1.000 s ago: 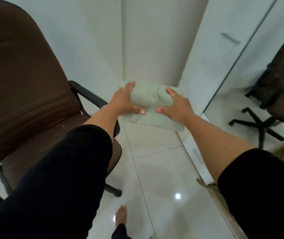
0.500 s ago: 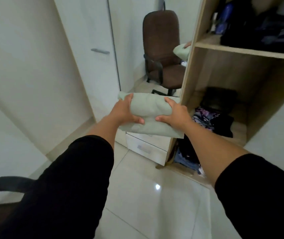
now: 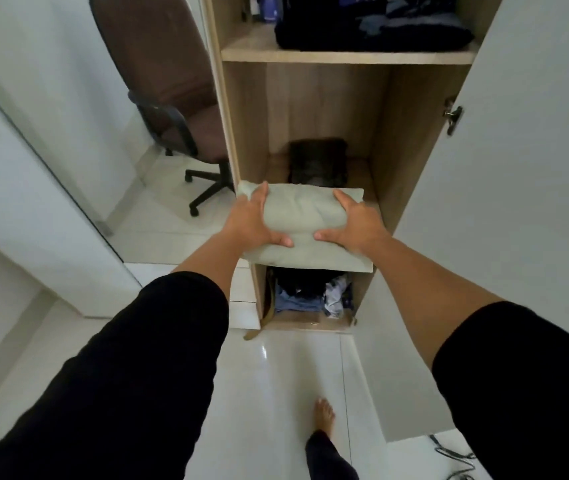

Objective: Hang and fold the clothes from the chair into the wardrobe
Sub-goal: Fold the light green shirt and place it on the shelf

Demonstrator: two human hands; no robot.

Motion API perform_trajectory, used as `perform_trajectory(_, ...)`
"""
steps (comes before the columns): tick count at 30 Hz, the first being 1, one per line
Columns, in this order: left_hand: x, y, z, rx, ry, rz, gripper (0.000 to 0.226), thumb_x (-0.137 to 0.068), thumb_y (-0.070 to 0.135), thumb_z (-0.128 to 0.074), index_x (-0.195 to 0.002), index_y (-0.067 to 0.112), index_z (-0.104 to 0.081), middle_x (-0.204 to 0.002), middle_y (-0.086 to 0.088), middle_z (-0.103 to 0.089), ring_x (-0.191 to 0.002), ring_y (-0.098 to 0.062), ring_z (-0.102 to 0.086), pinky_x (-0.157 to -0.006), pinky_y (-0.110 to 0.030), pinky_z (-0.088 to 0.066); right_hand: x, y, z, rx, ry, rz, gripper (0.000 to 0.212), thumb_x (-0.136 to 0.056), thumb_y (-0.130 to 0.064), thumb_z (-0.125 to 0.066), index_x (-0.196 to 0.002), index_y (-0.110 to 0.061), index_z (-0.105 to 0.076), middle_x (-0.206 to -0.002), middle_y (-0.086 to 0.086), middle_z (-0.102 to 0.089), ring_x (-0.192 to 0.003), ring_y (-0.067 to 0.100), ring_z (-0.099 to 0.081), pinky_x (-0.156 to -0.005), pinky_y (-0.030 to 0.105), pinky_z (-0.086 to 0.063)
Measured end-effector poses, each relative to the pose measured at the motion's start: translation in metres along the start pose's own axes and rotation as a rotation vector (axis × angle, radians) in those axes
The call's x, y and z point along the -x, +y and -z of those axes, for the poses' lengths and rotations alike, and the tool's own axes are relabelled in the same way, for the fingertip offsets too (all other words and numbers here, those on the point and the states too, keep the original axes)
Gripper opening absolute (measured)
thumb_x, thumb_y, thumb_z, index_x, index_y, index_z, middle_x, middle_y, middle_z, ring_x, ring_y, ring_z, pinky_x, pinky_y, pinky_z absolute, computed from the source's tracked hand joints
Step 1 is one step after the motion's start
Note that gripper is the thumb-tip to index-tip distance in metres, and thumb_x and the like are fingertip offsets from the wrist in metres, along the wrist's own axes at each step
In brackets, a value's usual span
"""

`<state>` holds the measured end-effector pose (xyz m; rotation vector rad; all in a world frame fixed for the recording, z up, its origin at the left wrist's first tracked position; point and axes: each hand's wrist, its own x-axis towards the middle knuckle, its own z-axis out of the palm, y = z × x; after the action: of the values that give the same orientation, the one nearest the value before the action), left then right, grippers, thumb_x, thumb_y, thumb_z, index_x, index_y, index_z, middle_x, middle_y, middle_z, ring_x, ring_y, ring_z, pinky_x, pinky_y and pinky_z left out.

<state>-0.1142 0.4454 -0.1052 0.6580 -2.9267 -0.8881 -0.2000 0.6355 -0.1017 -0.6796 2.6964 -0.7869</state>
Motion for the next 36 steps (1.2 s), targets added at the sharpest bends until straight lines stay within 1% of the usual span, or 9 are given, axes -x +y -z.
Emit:
perform_trajectory(4, -0.078, 0.005, -0.026, 0.038, -0.052, 0.017, 0.132, -0.051, 0.05, -0.087, -0.151, 0.03, -0.002, -0.148, -0.014, -0.023, -0.136, -0.033, -0.029, -0.111, -0.04, -0.028, -0.069, 0.032, 0.0, -0.002, -0.012, -0.06, 0.104, -0.069, -0.049, -0.077, -0.151, -0.027, -0.016, -0.145, 0.019, -0.033, -0.132, 0.033, -0.035, -0.107, 0.035, -0.032)
perform_trajectory(12, -0.209, -0.012, -0.073, 0.106, -0.107, 0.056, 0.131, -0.056, 0.042, -0.087, -0.151, 0.033, 0.004, -0.154, -0.016, -0.013, -0.141, -0.033, -0.022, -0.114, -0.037, -0.025, -0.199, 0.077, -0.021, 0.065, -0.039, -0.085, 0.102, -0.07, -0.054, -0.074, -0.15, -0.029, -0.016, -0.147, 0.02, -0.031, -0.134, 0.034, -0.033, -0.109, 0.039, -0.031)
perform_trajectory(16, -0.27, -0.026, -0.1, 0.094, -0.092, 0.074, 0.133, -0.055, 0.043, -0.087, -0.151, 0.031, 0.004, -0.158, -0.016, -0.001, -0.145, -0.032, -0.014, -0.115, -0.036, -0.022, -0.259, 0.099, -0.042, 0.093, 0.002, -0.092, 0.102, -0.069, -0.055, -0.074, -0.15, -0.031, -0.017, -0.149, 0.02, -0.029, -0.136, 0.035, -0.031, -0.111, 0.038, -0.031)
perform_trajectory(20, -0.325, -0.047, -0.143, 0.079, -0.084, 0.037, 0.135, -0.053, 0.047, -0.087, -0.152, 0.028, 0.004, -0.156, -0.021, -0.002, -0.144, -0.033, -0.017, -0.115, -0.034, -0.025, -0.306, 0.135, -0.072, 0.101, 0.074, -0.101, 0.095, -0.074, -0.061, -0.066, -0.15, -0.031, -0.017, -0.151, 0.021, -0.026, -0.137, 0.036, -0.03, -0.111, 0.036, -0.03)
perform_trajectory(24, -0.346, -0.074, -0.2, 0.028, -0.167, 0.06, 0.137, -0.056, 0.054, -0.083, -0.15, 0.028, 0.012, -0.157, -0.02, 0.002, -0.145, -0.032, -0.012, -0.115, -0.036, -0.023, -0.325, 0.176, -0.122, 0.156, 0.01, -0.229, 0.076, -0.087, -0.071, -0.028, -0.151, -0.036, -0.005, -0.157, 0.02, -0.008, -0.141, 0.038, -0.024, -0.112, 0.043, -0.026)
perform_trajectory(26, -0.349, -0.088, -0.222, -0.024, -0.203, 0.093, 0.139, -0.054, 0.064, -0.078, -0.148, 0.03, 0.018, -0.158, -0.018, 0.0, -0.145, -0.031, -0.015, -0.115, -0.04, -0.025, -0.327, 0.192, -0.145, 0.215, -0.042, -0.272, 0.071, -0.088, -0.071, -0.017, -0.148, -0.041, 0.006, -0.156, 0.021, -0.004, -0.138, 0.039, -0.029, -0.109, 0.045, -0.03)
perform_trajectory(28, -0.349, -0.097, -0.231, -0.054, -0.21, 0.125, 0.141, -0.051, 0.073, -0.073, -0.147, 0.031, 0.022, -0.158, -0.017, -0.003, -0.144, -0.031, -0.018, -0.113, -0.042, -0.026, -0.329, 0.202, -0.158, 0.252, -0.052, -0.287, 0.069, -0.087, -0.073, -0.013, -0.146, -0.046, 0.011, -0.154, 0.021, -0.008, -0.134, 0.038, -0.035, -0.104, 0.045, -0.034)
perform_trajectory(31, -0.35, -0.098, -0.228, -0.081, -0.241, 0.142, 0.142, -0.05, 0.077, -0.07, -0.144, 0.032, 0.026, -0.158, -0.015, 0.0, -0.145, -0.03, -0.016, -0.112, -0.042, -0.026, -0.331, 0.206, -0.159, 0.278, -0.063, -0.298, 0.069, -0.086, -0.074, -0.014, -0.144, -0.048, 0.013, -0.152, 0.019, -0.011, -0.131, 0.04, -0.034, -0.102, 0.048, -0.034)
perform_trajectory(36, -0.334, -0.084, -0.198, -0.207, -0.296, 0.149, 0.142, -0.051, 0.071, -0.075, -0.144, 0.036, 0.026, -0.157, -0.011, 0.019, -0.146, -0.032, 0.01, -0.117, -0.05, -0.014, -0.317, 0.183, -0.132, 0.317, -0.087, -0.298, 0.067, -0.09, -0.069, -0.017, -0.146, -0.045, 0.011, -0.158, 0.015, 0.0, -0.143, 0.036, -0.007, -0.112, 0.054, -0.015)
